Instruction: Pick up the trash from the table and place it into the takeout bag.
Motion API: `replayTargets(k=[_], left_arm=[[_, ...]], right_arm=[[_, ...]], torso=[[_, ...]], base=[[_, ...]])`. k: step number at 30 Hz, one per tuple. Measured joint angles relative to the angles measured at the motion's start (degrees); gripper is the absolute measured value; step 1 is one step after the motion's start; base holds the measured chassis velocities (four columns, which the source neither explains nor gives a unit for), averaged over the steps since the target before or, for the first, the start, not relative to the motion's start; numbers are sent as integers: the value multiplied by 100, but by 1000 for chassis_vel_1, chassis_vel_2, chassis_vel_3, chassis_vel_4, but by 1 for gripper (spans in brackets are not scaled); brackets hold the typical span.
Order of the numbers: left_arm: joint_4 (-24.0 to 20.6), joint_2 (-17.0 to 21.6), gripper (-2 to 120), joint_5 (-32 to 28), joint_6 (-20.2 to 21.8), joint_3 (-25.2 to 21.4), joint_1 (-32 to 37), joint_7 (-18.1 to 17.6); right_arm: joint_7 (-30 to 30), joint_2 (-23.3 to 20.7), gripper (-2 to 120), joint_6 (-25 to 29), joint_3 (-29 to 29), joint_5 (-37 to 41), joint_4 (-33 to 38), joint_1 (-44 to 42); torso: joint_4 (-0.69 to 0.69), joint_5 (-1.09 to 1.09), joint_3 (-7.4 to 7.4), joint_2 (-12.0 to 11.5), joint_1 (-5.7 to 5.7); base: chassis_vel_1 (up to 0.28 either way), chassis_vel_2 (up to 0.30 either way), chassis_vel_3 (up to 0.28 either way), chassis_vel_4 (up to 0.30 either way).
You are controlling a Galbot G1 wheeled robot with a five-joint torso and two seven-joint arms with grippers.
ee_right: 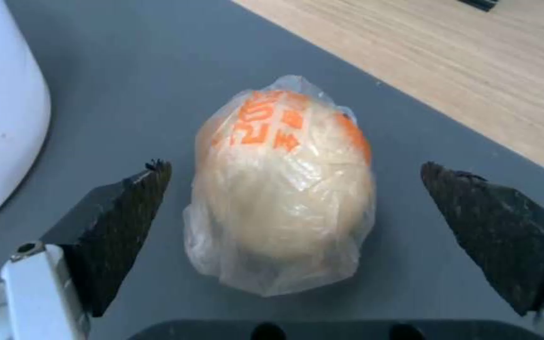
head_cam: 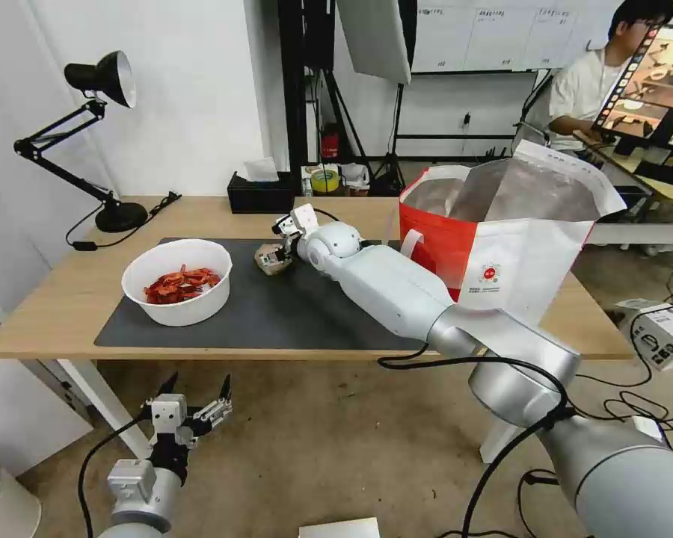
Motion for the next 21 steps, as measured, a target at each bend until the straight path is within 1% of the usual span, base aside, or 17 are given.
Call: replayTargets(k=[21], left_arm=[[18, -20, 100, 9, -13, 25, -25, -2]], right_arm=[[-420, 2, 100, 234, -179, -175, -189, 0]], torso=[[0, 0, 0, 0, 0]], base=[[0, 0, 0, 0]])
